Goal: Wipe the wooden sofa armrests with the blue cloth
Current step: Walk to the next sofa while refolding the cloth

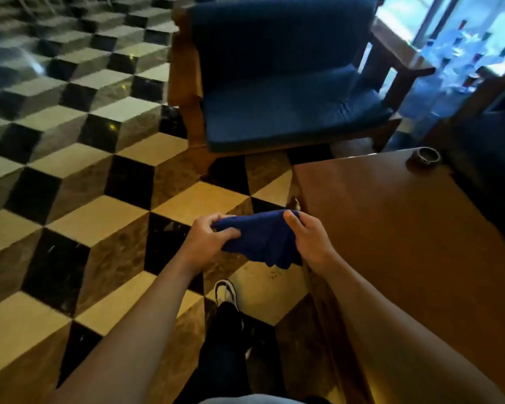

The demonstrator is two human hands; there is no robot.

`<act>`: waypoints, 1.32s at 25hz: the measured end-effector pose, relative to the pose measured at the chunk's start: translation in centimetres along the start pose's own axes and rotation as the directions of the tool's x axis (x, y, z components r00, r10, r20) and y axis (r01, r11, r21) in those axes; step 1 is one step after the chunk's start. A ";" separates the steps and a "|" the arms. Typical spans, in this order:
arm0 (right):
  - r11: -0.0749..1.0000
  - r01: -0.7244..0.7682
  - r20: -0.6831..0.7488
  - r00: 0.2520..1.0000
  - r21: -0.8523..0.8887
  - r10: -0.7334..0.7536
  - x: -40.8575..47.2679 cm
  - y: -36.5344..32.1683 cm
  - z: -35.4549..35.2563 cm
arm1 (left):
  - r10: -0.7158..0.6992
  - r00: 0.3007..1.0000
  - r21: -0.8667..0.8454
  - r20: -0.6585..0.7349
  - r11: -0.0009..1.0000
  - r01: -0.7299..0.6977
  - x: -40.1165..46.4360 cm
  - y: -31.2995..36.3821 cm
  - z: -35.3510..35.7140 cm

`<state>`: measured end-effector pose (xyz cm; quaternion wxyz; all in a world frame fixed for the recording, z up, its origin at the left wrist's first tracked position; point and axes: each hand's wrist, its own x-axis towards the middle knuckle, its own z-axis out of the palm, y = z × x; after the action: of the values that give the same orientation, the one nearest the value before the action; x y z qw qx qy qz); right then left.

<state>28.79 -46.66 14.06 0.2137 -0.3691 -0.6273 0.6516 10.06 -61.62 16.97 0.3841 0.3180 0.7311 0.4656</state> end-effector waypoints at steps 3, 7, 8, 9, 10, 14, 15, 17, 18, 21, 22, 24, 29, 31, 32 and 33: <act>0.973 -0.126 -0.114 0.982 0.194 0.150 7.1 0.7 -0.9 | -0.029 0.993 -0.128 0.117 0.991 0.044 11.0 0.8 0.7; 0.917 -0.301 -0.174 0.920 0.263 0.351 13.7 1.4 -2.0 | -0.060 0.962 0.013 0.265 0.998 0.059 23.2 1.6 2.5; 0.911 -0.327 -0.231 0.893 0.252 0.385 15.3 1.5 -2.7 | -0.081 0.946 0.058 0.315 0.996 0.066 26.0 1.8 3.0; 0.902 -0.344 -0.285 0.865 0.262 0.413 16.8 1.5 -3.5 | -0.122 0.921 0.107 0.370 0.990 0.088 28.8 2.1 3.7; 0.891 -0.355 -0.313 0.844 0.284 0.436 18.0 1.4 -4.2 | -0.180 0.892 0.157 0.414 0.980 0.125 31.3 2.2 4.6; 0.883 -0.341 -0.417 0.786 0.322 0.455 23.0 3.0 -7.4 | -0.346 0.806 0.368 0.480 0.914 0.173 40.5 2.0 9.9; 0.879 -0.336 -0.453 0.761 0.339 0.465 24.2 4.0 -8.0 | -0.358 0.799 0.398 0.482 0.903 0.164 42.5 2.0 11.3; 0.861 -0.318 -0.519 0.696 0.398 0.497 27.4 6.5 -9.6 | -0.365 0.795 0.426 0.484 0.892 0.151 47.0 1.8 14.4; 0.850 -0.309 -0.541 0.666 0.427 0.514 29.1 7.9 -10.4 | -0.377 0.789 0.438 0.484 0.886 0.155 49.1 1.6 15.9; 0.796 -0.252 -0.605 0.536 0.551 0.589 35.7 13.7 -13.5 | -0.423 0.766 0.504 0.483 0.850 0.152 56.6 0.1 21.6; 0.784 -0.226 -0.625 0.495 0.578 0.604 37.9 15.5 -14.4 | -0.420 0.763 0.530 0.491 0.839 0.121 58.9 -0.9 23.5; 0.763 -0.196 -0.654 0.412 0.616 0.634 41.2 18.0 -15.3 | -0.396 0.772 0.569 0.497 0.820 0.054 62.5 -2.7 26.1; 0.447 -0.256 -0.396 0.228 0.857 0.890 44.4 23.0 -15.5 | -0.461 0.693 0.717 0.554 0.688 -0.115 67.6 -7.3 30.0; 0.370 -0.402 -0.359 0.105 0.838 0.927 43.0 23.3 -15.2 | -0.448 0.683 0.726 0.577 0.664 -0.178 67.8 -7.0 29.6; 0.372 -0.426 -0.372 0.087 0.825 0.924 42.0 23.5 -14.8 | -0.456 0.677 0.730 0.578 0.659 -0.179 67.5 -6.9 29.1; 0.372 -0.453 -0.378 0.082 0.810 0.922 41.1 22.9 -14.4 | -0.478 0.670 0.747 0.567 0.642 -0.174 67.2 -6.2 28.3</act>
<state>17.70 -9.45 -16.18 0.2047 -0.8118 0.0159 0.5467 -0.14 3.73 -14.25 0.5142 0.5337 0.6662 -0.0836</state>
